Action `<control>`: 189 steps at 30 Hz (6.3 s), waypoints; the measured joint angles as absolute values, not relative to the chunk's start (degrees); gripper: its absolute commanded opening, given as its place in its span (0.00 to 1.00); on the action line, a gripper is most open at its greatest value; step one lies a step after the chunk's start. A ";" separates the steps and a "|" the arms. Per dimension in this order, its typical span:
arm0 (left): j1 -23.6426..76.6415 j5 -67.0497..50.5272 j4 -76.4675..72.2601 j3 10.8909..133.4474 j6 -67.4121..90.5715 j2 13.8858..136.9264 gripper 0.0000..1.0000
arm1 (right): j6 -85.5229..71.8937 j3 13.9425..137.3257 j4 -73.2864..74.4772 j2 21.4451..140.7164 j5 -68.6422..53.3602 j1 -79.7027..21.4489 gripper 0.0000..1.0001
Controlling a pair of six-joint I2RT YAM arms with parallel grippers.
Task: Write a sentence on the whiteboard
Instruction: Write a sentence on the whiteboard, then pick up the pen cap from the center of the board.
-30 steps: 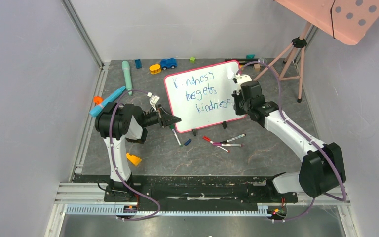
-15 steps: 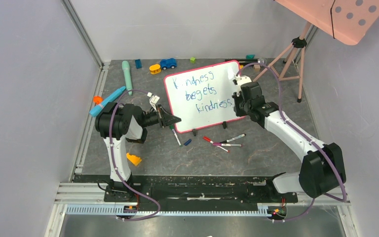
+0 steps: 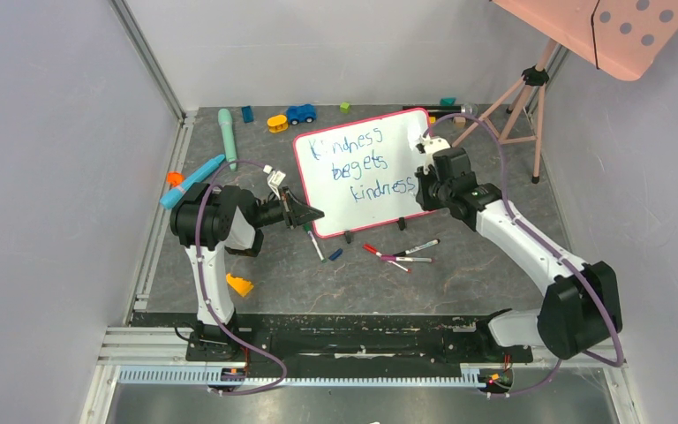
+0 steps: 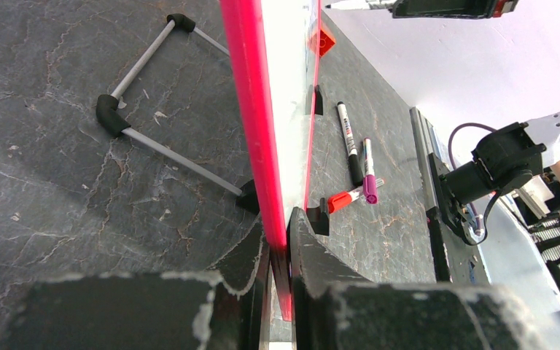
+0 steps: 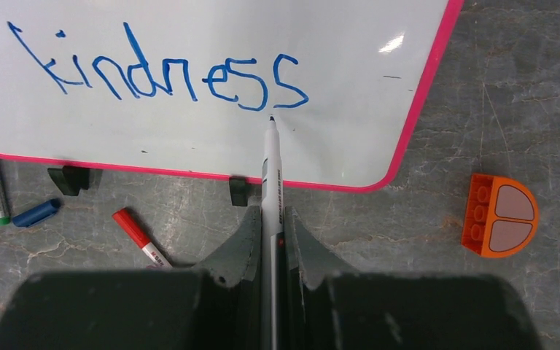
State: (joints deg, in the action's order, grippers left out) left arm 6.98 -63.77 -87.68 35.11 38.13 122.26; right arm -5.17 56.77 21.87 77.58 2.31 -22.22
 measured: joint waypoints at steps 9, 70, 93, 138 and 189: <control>6.74 -62.61 -87.57 34.72 35.59 122.28 0.42 | -6.46 56.77 25.10 68.20 1.91 -22.20 0.00; 0.43 -57.54 -49.08 5.13 68.90 53.15 1.00 | -11.11 58.89 32.56 58.46 2.17 -22.11 0.00; 0.49 -59.92 -56.53 9.19 82.59 48.69 1.00 | -10.94 55.99 32.56 57.10 2.09 -22.11 0.00; 39.90 -8.88 9.41 39.42 12.58 79.24 0.63 | -12.34 54.50 34.76 54.41 -1.54 -22.11 0.00; 44.38 -14.70 8.86 40.45 5.15 77.17 0.02 | -15.81 53.84 34.48 56.16 -9.28 -22.11 0.00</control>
State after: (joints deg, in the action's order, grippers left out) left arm 44.38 -14.70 8.86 40.45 5.15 77.17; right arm -15.81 53.84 34.48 56.16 -9.28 -22.11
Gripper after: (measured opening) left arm 0.047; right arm 0.112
